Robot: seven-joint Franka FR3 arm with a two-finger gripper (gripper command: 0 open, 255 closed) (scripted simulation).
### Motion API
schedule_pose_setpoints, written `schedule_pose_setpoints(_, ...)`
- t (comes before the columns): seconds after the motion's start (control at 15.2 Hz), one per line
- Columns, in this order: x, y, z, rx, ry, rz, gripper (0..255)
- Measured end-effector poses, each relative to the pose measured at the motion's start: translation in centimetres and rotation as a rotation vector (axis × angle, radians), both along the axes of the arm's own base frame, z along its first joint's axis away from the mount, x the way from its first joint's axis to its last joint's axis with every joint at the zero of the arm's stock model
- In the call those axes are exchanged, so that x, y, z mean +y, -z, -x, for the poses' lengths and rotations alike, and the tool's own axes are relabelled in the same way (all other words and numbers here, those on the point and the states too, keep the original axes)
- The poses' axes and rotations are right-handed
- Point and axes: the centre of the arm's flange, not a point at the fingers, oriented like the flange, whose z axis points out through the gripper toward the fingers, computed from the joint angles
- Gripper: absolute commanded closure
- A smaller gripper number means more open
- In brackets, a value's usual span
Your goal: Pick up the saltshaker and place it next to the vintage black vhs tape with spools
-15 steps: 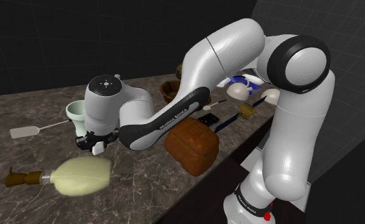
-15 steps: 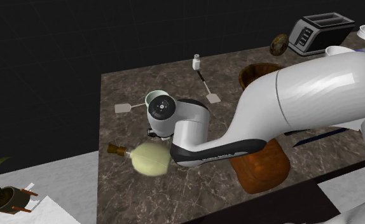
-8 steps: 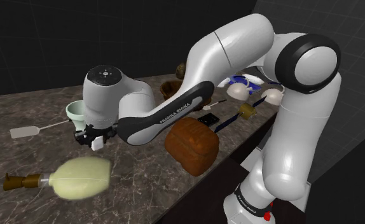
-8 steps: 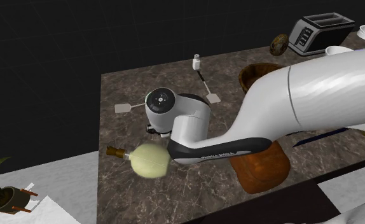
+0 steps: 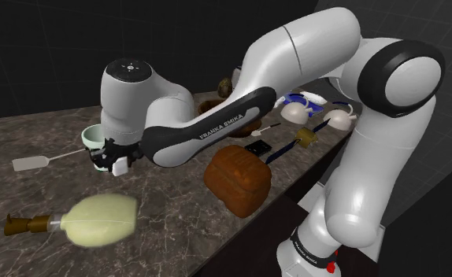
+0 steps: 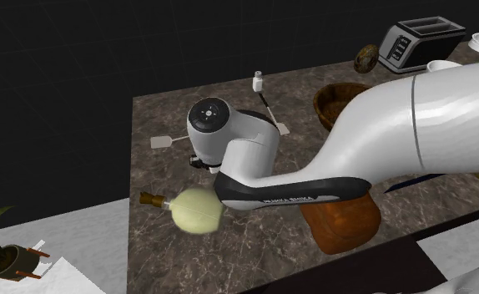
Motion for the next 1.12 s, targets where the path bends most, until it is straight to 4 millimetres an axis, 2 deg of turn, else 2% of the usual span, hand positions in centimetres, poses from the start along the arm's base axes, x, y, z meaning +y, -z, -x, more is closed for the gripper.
schedule_pose_setpoints(1.12, 0.0, -9.0, 0.0, 0.000, 0.000, 0.000, 255)
